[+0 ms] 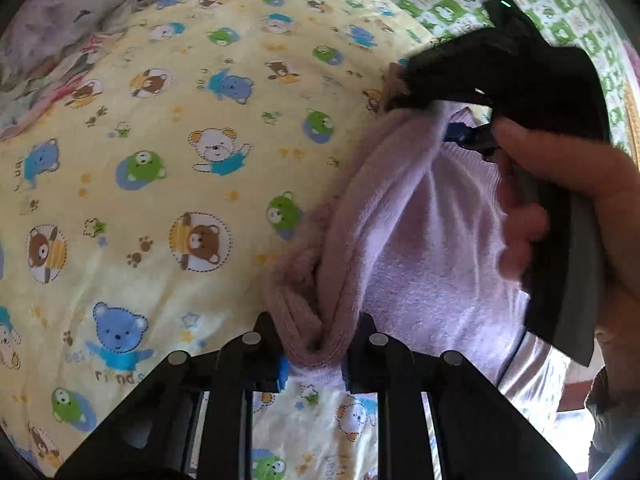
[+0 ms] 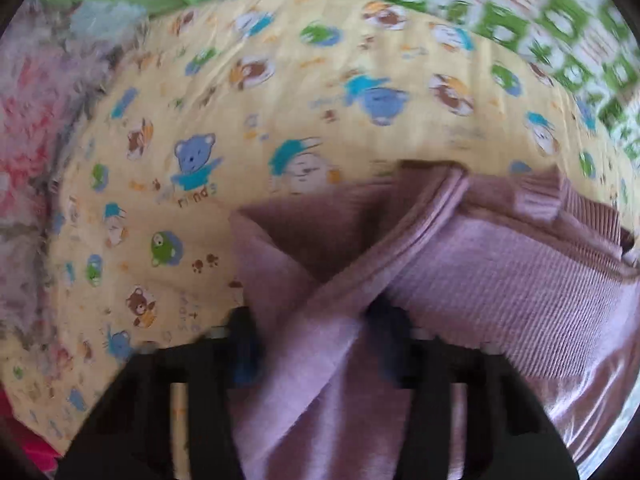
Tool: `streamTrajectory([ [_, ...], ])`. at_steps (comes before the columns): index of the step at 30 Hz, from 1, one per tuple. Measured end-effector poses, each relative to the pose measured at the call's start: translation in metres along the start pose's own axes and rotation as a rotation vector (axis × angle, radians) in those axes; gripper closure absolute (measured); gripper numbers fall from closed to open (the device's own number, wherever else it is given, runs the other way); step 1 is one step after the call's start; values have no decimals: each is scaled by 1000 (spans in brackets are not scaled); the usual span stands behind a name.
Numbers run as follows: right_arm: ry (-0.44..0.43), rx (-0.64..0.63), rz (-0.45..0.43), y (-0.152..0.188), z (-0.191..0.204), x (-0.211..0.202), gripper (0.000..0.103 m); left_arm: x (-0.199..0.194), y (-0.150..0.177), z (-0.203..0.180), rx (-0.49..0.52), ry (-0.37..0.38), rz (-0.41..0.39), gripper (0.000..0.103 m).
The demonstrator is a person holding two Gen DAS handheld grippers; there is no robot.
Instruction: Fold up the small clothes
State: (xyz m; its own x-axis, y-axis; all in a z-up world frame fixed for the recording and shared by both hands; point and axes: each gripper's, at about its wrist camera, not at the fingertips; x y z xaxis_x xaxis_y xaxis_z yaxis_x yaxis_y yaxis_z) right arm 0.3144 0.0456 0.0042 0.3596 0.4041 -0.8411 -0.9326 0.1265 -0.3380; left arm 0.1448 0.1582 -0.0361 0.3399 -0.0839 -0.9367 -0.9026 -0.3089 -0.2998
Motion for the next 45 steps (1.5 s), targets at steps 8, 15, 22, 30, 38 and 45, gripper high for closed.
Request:
streamTrajectory([
  [8,-317,143,-94,12,-68,-83,88,-54,-5,-42,151,64,-117,92],
  [15,-458,195,-225,38,-129,-162,88,-104,7,-117,352,199,-198,92],
  [22,-468,206,-332,64,-199,-219,88,-113,59,-218,618,324,-189,92],
  [30,-448,139,-388,87,-258,-246,88,-81,121,-302,856,346,-149,92],
  [38,-424,53,-418,98,-293,-254,88,-49,142,-344,941,343,-112,92],
  [45,-379,50,-364,103,-310,-234,88,-27,155,-351,954,318,-55,92],
])
Point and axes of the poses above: each gripper's, at about its wrist camera, not at the fingertips, and x roughly the way its jaws point, z to its left, y to its underside, and after that the axes turned 15 degrees about -y, right-handed
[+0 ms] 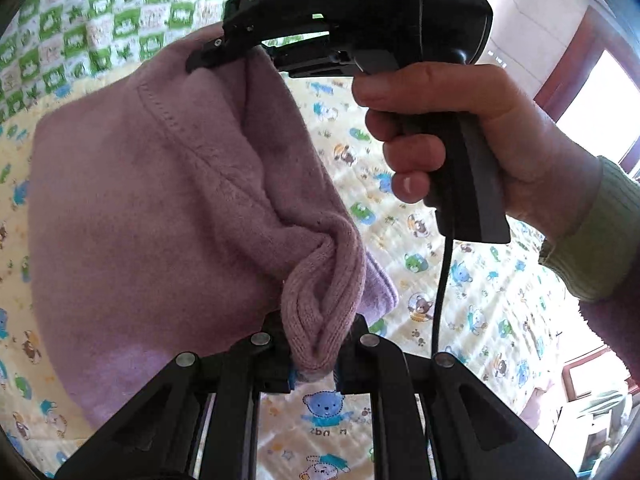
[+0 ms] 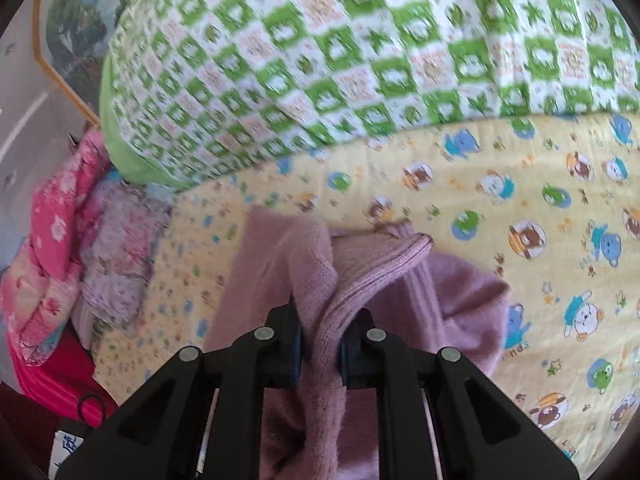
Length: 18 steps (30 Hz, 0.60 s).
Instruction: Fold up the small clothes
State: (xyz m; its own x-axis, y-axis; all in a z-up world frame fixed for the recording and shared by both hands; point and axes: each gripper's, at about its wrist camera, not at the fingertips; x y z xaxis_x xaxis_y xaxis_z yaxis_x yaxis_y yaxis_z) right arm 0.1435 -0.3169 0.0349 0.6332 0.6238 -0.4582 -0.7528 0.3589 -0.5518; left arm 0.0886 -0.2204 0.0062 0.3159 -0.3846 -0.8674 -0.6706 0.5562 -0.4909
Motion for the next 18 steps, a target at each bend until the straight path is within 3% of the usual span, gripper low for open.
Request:
streamTrajectory([
  [8,25,27,-17,5,-17,-2,88,14,2,-6,2,3,23,92],
  [12,128,69,55,12,-32,10,87,27,2,-10,8,10,55,91],
  [14,144,125,51,15,-42,8,80,29,3,-12,20,1,62,90],
  [17,132,185,7,17,-44,-6,74,24,5,-9,16,0,67,79],
  [18,151,188,-4,18,-42,-11,71,22,6,-7,13,8,74,71],
])
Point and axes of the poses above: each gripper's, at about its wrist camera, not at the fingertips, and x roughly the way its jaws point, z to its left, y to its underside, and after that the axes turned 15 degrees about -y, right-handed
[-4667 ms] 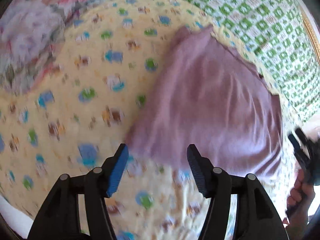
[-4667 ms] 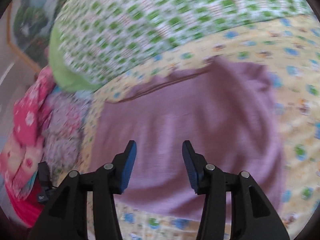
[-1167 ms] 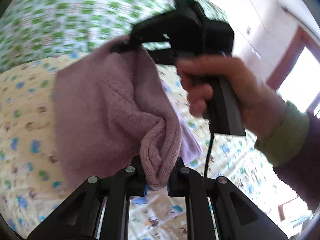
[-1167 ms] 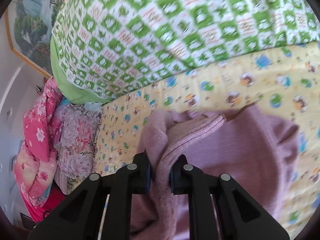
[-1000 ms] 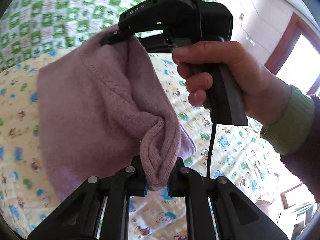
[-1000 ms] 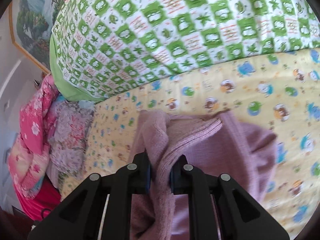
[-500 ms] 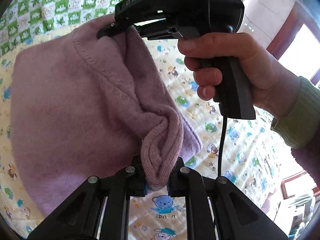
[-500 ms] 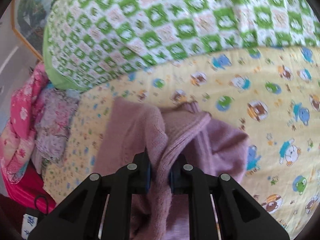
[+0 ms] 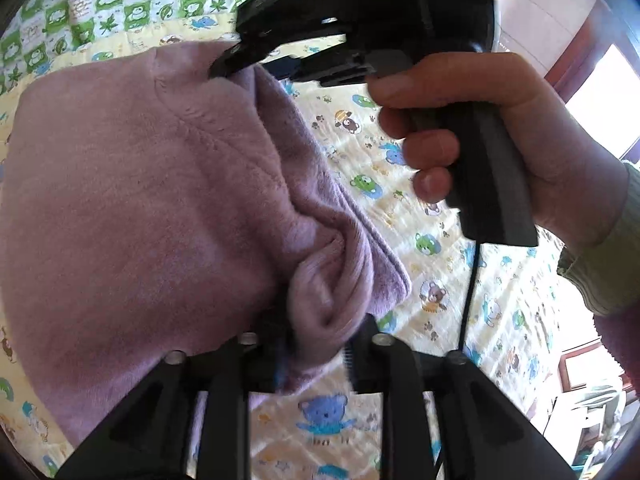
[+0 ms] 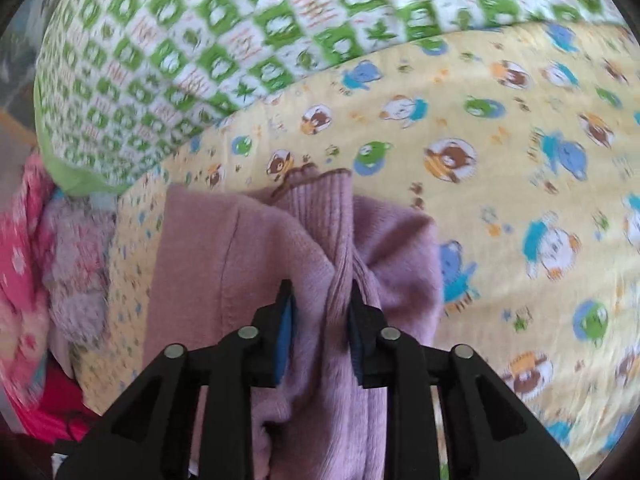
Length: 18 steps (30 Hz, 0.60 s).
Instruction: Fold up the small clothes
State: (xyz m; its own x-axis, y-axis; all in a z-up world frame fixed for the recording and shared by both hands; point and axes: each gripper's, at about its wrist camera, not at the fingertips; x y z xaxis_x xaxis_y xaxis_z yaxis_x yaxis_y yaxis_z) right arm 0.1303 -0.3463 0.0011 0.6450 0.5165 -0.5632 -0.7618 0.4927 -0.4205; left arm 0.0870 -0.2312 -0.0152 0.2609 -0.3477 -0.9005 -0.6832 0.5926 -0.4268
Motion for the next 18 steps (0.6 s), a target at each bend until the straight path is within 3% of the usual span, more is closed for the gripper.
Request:
streamTrajectory([
  [2,58,14,-29,5,4,-15,53,-9,5,6,-12,17,6,59],
  [4,47,28,-62,13,8,-30,52,-20,12,14,-21,15,-4,50],
  [7,32,16,-93,33,20,-53,50,-40,28,31,-37,3,-18,45],
  [10,-7,22,-107,57,34,-67,50,-58,47,57,-65,-54,-29,34],
  [12,-28,7,-100,77,44,-72,50,-64,64,74,-70,-135,-31,29],
  [15,-37,21,-76,106,51,-74,50,-58,84,96,-98,-194,11,29],
  [18,-38,39,-50,131,53,-74,50,-51,97,121,-173,-208,56,29],
])
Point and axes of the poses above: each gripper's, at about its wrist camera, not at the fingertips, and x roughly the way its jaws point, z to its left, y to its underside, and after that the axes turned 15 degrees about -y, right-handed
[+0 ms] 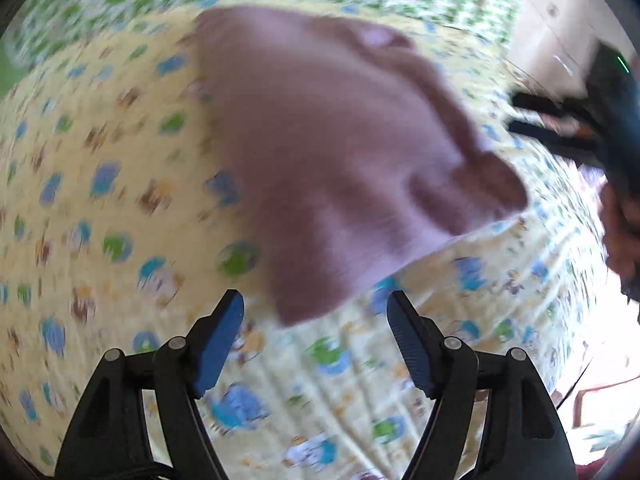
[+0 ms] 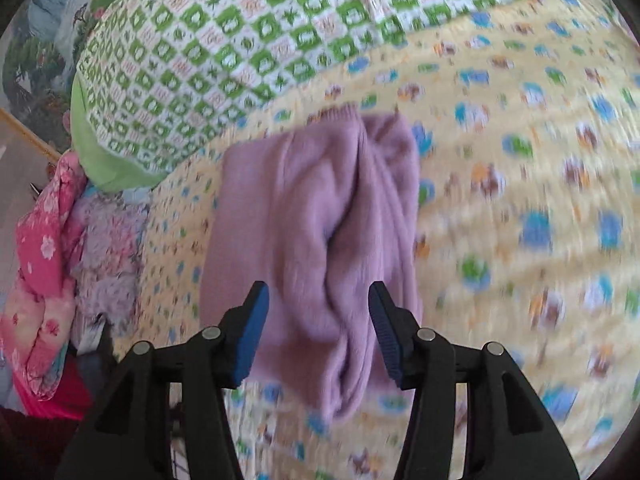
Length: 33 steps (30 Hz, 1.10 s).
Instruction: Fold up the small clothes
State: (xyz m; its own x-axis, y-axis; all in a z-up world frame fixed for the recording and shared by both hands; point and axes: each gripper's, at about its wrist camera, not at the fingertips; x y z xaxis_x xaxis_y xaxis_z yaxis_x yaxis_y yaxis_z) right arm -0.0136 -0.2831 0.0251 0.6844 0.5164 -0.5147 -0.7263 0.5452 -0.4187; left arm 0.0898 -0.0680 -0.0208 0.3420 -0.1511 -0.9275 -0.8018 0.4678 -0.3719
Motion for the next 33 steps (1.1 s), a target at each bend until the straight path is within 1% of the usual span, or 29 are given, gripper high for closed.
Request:
streamTrajectory([
  [2,28,-5,20,12,0,3,50,6,2,15,-61,6,28,29],
  [4,49,2,34,19,-2,6,50,9,8,31,-124,37,43,29],
  [5,45,7,37,22,-4,8,50,8,7,35,-154,55,49,29],
  [7,36,13,42,26,-7,14,50,9,3,44,-187,79,54,29],
  [9,44,16,47,28,-8,20,51,14,-4,47,-198,89,62,29],
  [10,44,16,53,28,-9,24,69,19,-7,48,-200,92,75,29],
  [11,55,15,64,28,-9,27,90,25,-11,48,-204,92,94,29],
  [12,70,12,66,28,-8,26,90,31,-15,48,-205,95,116,29],
  [13,64,7,53,26,-5,21,91,35,-16,47,-206,94,130,30],
  [14,32,2,27,24,-1,11,92,36,-18,47,-206,94,138,30],
  [15,10,-10,-1,22,3,1,92,34,-20,46,-198,94,132,31],
  [16,12,-33,-20,21,7,-10,93,34,-23,42,-191,93,126,31],
  [17,38,-50,-19,21,7,-17,93,32,-23,40,-176,94,117,31],
  [18,62,-49,0,23,1,-18,93,33,-26,33,-164,98,118,31],
  [20,127,-27,40,29,-20,-11,93,38,-27,20,-140,97,131,31],
  [22,137,29,66,34,-40,-1,92,42,-26,10,-122,86,140,32],
  [24,144,83,54,36,-51,2,88,42,-26,5,-110,80,140,32],
  [25,147,95,45,35,-50,0,79,42,-26,2,-104,80,139,32],
  [26,176,106,38,33,-47,-4,68,39,-27,3,-102,83,138,33],
  [27,201,110,31,32,-44,-8,54,38,-27,1,-104,85,137,33],
  [28,209,103,10,29,-39,-14,50,34,-27,5,-108,85,136,33],
  [30,184,69,-52,21,-27,-28,50,25,-29,13,-126,95,124,33],
  [33,138,25,-106,4,-14,-33,50,13,-36,30,-166,104,102,33],
])
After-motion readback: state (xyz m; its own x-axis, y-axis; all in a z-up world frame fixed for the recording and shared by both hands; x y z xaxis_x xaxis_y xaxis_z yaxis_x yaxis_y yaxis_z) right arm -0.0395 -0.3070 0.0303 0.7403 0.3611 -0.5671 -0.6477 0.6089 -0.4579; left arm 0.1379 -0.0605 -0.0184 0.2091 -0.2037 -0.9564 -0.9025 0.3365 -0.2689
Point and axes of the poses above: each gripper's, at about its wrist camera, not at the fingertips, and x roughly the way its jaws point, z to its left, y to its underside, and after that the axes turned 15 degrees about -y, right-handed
